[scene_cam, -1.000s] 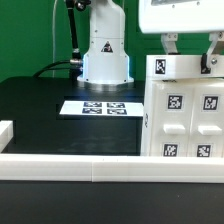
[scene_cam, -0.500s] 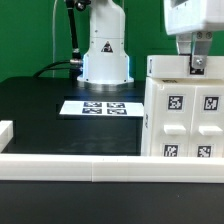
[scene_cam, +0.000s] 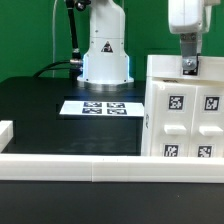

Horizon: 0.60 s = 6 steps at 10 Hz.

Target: Assemble cabinet

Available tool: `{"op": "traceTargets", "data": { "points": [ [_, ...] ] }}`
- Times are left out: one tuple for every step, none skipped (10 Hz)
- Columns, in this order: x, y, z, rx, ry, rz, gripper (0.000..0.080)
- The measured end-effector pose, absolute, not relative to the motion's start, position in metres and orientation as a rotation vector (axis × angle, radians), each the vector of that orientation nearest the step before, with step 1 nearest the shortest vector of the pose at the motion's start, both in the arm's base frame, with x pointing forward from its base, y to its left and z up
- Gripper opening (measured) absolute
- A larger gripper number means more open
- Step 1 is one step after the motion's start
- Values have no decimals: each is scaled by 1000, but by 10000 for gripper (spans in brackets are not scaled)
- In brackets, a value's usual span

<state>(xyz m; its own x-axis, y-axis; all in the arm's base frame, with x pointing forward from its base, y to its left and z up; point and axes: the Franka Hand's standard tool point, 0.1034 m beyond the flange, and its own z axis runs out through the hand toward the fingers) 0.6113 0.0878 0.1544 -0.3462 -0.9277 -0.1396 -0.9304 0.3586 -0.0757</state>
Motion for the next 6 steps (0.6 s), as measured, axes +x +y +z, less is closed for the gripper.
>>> {"op": "traceTargets", "data": {
  "points": [
    [611,89,154,-1722,2435,26,629],
    [611,90,157,-1733,2421,26,755],
    [612,92,163,-1737,2400,30,755],
    [612,95,170,-1737,2381,33,793],
    [613,96,176,-1739,2361,35,793],
    [616,97,182,-1719,2353,39,798]
  ]
}}
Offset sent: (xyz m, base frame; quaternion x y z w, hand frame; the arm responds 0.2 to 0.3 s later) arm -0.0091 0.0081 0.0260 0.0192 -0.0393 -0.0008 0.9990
